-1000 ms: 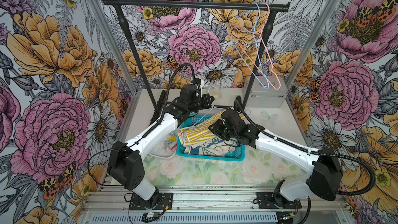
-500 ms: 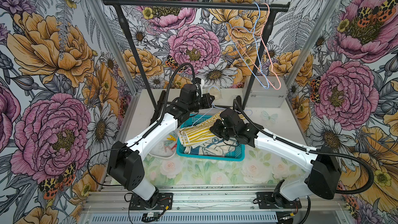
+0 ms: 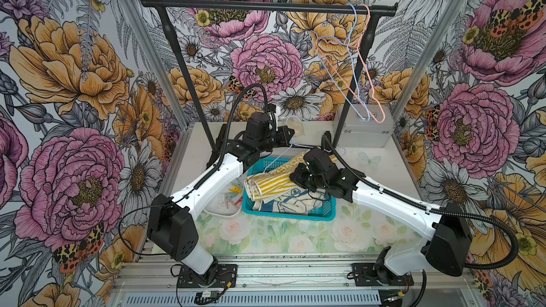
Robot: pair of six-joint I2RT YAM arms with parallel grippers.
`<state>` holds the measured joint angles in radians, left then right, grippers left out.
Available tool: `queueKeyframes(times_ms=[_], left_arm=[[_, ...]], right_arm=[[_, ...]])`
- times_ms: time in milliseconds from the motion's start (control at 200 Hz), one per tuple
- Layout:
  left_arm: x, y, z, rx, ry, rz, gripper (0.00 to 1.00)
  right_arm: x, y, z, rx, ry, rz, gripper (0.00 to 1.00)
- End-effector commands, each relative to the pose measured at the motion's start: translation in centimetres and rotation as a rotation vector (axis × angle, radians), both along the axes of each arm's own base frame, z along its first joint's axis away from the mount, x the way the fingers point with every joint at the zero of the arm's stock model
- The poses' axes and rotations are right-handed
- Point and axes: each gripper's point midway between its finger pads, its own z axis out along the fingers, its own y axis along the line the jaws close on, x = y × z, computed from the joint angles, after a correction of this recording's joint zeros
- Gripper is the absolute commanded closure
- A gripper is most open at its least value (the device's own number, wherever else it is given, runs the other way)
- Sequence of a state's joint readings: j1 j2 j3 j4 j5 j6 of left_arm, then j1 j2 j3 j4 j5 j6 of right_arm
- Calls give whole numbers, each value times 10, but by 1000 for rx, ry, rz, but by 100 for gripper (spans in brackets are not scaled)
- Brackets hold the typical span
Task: Remove the clothespins securing towels to the hanger
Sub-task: Remove the towel from the hanger.
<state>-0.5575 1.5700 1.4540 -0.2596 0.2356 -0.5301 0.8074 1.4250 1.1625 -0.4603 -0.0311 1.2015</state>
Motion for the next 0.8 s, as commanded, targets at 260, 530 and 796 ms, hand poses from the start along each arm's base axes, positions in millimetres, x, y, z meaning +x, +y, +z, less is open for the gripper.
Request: queueKeyframes(times_ms=[260,530,796], left_arm=[[-13,13,120,-58,-225,-29,100],[-30,21,168,-86,-329,-36,100],[-37,46,214,-82,-435,29,100]], right_arm=[[-19,-20,21,-72,-73,14,100],[-24,-24,4,-126,-62,24,100],[-30,-28,-24,-180,-17,36,100]])
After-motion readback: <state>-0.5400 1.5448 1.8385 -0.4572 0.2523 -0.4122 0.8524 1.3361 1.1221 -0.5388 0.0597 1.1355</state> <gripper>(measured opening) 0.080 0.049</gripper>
